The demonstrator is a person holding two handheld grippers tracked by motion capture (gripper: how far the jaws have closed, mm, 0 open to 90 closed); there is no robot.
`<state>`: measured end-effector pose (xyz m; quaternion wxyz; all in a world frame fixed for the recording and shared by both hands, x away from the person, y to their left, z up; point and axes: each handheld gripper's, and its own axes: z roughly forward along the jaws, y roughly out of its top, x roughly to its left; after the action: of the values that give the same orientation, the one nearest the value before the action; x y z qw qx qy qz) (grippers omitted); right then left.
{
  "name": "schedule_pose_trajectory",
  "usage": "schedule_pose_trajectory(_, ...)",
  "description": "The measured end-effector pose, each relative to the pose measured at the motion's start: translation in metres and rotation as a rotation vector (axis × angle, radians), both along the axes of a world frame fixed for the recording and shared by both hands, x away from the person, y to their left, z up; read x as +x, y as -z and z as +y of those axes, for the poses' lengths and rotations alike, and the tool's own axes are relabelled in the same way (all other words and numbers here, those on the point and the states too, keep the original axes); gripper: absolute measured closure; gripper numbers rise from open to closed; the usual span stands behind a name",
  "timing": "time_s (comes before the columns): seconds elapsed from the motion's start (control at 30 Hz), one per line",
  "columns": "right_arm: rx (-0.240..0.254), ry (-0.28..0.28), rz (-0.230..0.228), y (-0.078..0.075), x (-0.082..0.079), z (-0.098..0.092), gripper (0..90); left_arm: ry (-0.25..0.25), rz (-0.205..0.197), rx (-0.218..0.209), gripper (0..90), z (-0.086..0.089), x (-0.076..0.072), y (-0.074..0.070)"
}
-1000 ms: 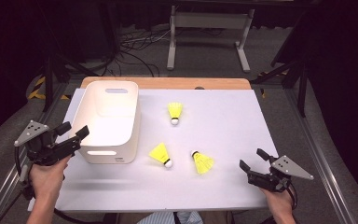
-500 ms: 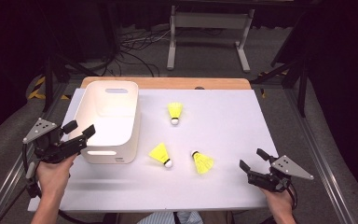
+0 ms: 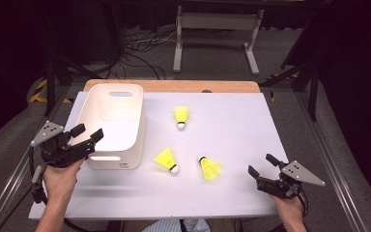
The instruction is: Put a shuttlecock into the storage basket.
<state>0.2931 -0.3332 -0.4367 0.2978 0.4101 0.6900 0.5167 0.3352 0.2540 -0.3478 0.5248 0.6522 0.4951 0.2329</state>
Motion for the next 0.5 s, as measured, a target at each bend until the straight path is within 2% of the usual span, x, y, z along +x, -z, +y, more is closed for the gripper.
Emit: schedule_pose_trajectory(0.5, 0.002, -0.002, -0.001, 0.0, 0.0, 0.0, 18.0, 0.023, 0.002, 0.005, 29.1, -0.012, 0.004, 0.0)
